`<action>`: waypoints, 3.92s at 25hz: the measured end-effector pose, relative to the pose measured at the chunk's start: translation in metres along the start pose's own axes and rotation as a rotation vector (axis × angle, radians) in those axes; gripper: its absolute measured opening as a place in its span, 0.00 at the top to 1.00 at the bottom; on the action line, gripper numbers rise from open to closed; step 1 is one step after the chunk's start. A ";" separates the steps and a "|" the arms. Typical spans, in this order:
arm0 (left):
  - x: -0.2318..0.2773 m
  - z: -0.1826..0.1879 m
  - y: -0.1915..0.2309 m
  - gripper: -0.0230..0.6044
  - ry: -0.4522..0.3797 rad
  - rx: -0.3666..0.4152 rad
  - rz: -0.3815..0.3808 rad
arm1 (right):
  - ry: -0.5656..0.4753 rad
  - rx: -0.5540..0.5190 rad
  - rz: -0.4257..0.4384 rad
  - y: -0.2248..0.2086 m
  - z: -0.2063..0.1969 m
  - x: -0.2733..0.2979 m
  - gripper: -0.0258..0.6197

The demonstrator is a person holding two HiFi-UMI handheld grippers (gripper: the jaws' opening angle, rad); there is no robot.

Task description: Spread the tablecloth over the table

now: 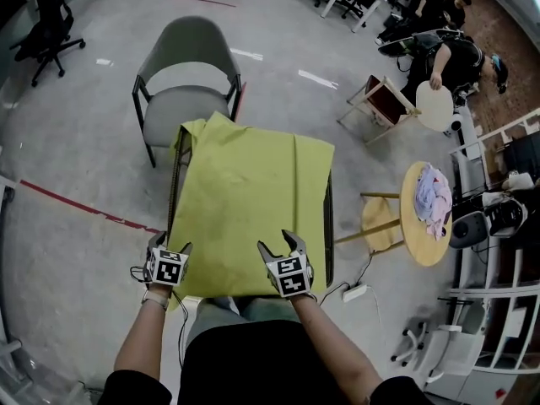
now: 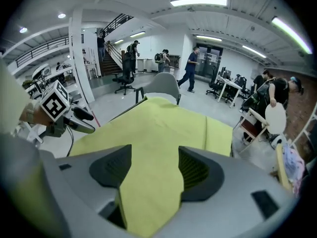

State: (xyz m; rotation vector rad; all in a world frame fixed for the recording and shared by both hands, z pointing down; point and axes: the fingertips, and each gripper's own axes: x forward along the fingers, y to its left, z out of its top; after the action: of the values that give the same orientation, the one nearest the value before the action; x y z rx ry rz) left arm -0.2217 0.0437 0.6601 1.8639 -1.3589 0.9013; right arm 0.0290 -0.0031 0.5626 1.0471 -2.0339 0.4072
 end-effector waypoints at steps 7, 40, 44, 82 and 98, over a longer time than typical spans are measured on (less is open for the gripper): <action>0.019 -0.039 -0.003 0.43 0.049 -0.038 -0.020 | 0.035 -0.040 0.029 0.020 -0.023 -0.002 0.52; -0.045 0.025 -0.141 0.94 -0.135 -0.049 -0.372 | 0.043 0.428 0.413 0.097 0.032 0.044 0.52; -0.055 0.034 -0.160 0.94 -0.159 0.007 -0.421 | 0.094 0.460 0.415 0.098 0.027 0.053 0.52; 0.060 0.013 -0.075 0.60 0.053 -0.111 -0.119 | 0.255 0.500 0.236 0.026 -0.064 0.041 0.94; 0.086 -0.002 -0.069 0.78 0.067 -0.028 0.040 | 0.275 0.518 0.237 0.016 -0.076 0.040 0.93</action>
State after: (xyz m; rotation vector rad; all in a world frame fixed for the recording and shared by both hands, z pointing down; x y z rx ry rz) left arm -0.1362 0.0181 0.7248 1.7757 -1.3660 0.9522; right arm 0.0417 0.0299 0.6426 0.9755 -1.8461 1.1834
